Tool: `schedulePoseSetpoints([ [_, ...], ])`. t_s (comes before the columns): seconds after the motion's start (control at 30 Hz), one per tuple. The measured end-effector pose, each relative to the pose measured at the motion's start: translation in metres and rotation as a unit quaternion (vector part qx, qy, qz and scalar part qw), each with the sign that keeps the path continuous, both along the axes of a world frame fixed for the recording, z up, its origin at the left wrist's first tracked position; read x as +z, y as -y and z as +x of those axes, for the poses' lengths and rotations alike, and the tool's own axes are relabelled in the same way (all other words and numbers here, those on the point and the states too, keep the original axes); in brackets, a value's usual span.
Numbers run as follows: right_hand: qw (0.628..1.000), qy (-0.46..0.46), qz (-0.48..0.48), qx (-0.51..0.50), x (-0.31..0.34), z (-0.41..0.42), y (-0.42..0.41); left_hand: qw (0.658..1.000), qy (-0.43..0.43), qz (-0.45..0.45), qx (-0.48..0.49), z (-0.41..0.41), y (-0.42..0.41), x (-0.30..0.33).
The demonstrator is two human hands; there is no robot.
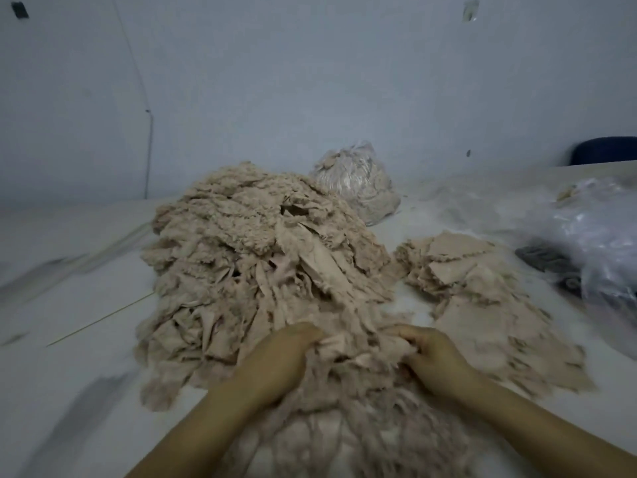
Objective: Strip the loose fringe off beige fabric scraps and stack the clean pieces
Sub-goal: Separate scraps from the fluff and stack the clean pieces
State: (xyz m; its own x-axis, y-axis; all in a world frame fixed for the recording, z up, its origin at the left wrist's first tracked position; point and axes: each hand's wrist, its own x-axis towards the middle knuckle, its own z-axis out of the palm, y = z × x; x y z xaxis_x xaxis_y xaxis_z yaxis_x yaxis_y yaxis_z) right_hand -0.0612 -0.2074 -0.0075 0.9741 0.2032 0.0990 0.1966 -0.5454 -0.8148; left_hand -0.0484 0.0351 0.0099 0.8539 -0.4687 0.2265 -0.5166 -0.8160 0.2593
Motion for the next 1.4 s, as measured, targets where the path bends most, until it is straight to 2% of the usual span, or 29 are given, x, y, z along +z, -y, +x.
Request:
schedulePoseSetpoints([
  [0.07,0.996,0.047,-0.074,0.006,-0.008,-0.011,0.005,1.000,0.020,-0.002,-0.009,-0.015,0.000,-0.011],
  [0.13,0.989,0.090,-0.114,0.023,-0.008,-0.020,0.008,0.995,0.075,-0.067,0.010,-0.022,-0.002,-0.013],
  [0.2,0.985,0.074,-0.145,0.050,-0.007,-0.025,0.013,0.987,0.107,-0.119,0.016,-0.029,-0.004,-0.012],
  [0.23,0.985,0.062,-0.156,0.047,-0.007,-0.026,0.015,0.989,0.087,-0.119,0.013,-0.032,-0.005,-0.010],
  [0.3,0.986,0.071,-0.150,-0.006,-0.006,-0.027,0.018,0.997,-0.020,-0.067,-0.020,-0.038,-0.006,-0.007],
  [0.37,0.989,0.089,-0.084,-0.084,-0.002,-0.029,0.019,0.990,-0.130,0.026,-0.045,-0.040,-0.007,0.002],
  [0.47,0.984,0.090,0.058,-0.142,0.003,-0.031,0.014,0.967,-0.241,0.083,-0.014,-0.036,-0.007,0.028],
  [0.5,0.978,0.092,0.111,-0.151,0.005,-0.031,0.011,0.964,-0.246,0.104,0.004,-0.036,-0.003,0.037],
  [0.57,0.963,0.090,0.208,-0.148,0.012,-0.032,0.005,0.978,-0.149,0.138,0.042,-0.032,0.013,0.050],
  [0.6,0.956,0.087,0.245,-0.137,0.014,-0.033,0.002,0.989,-0.077,0.115,0.046,-0.031,0.025,0.052],
  [0.63,0.951,0.085,0.270,-0.121,0.016,-0.033,-0.001,0.998,-0.032,0.037,0.042,-0.029,0.040,0.051],
  [0.67,0.948,0.084,0.290,-0.101,0.020,-0.034,-0.004,0.996,-0.042,-0.076,0.037,-0.027,0.053,0.048],
  [0.7,0.943,0.080,0.312,-0.078,0.023,-0.035,-0.007,0.973,-0.100,-0.204,0.026,-0.026,0.066,0.046],
  [0.73,0.936,0.068,0.341,-0.056,0.025,-0.037,-0.010,0.932,-0.170,-0.319,0.005,-0.024,0.076,0.043],
  [0.77,0.927,0.051,0.370,-0.037,0.027,-0.038,-0.011,0.896,-0.222,-0.384,-0.012,-0.023,0.084,0.038],
  [0.83,0.918,0.030,0.394,-0.023,0.029,-0.042,-0.012,0.859,-0.263,-0.439,-0.035,-0.020,0.091,0.026],
  [0.93,0.930,0.025,0.360,-0.075,0.025,-0.047,-0.004,0.833,-0.238,-0.500,-0.024,-0.021,0.097,0.015],
  [1.0,0.925,-0.002,0.370,-0.088,0.023,-0.052,-0.001,0.803,-0.239,-0.546,-0.008,-0.025,0.097,0.018],
  [1.07,0.914,-0.040,0.397,-0.074,0.026,-0.058,-0.002,0.767,-0.262,-0.586,0.001,-0.027,0.096,0.024],
  [1.1,0.911,-0.056,0.406,-0.058,0.028,-0.061,-0.004,0.761,-0.272,-0.589,-0.004,-0.028,0.095,0.027],
  [1.17,0.917,-0.064,0.392,-0.031,0.031,-0.064,-0.010,0.782,-0.280,-0.556,-0.024,-0.031,0.092,0.031],
  [1.27,0.935,-0.037,0.348,-0.052,0.034,-0.063,-0.022,0.844,-0.230,-0.484,-0.016,-0.030,0.090,0.031],
  [1.4,0.912,-0.041,0.402,-0.070,0.035,-0.052,-0.035,0.865,-0.112,-0.487,0.047,-0.018,0.080,0.037],
])
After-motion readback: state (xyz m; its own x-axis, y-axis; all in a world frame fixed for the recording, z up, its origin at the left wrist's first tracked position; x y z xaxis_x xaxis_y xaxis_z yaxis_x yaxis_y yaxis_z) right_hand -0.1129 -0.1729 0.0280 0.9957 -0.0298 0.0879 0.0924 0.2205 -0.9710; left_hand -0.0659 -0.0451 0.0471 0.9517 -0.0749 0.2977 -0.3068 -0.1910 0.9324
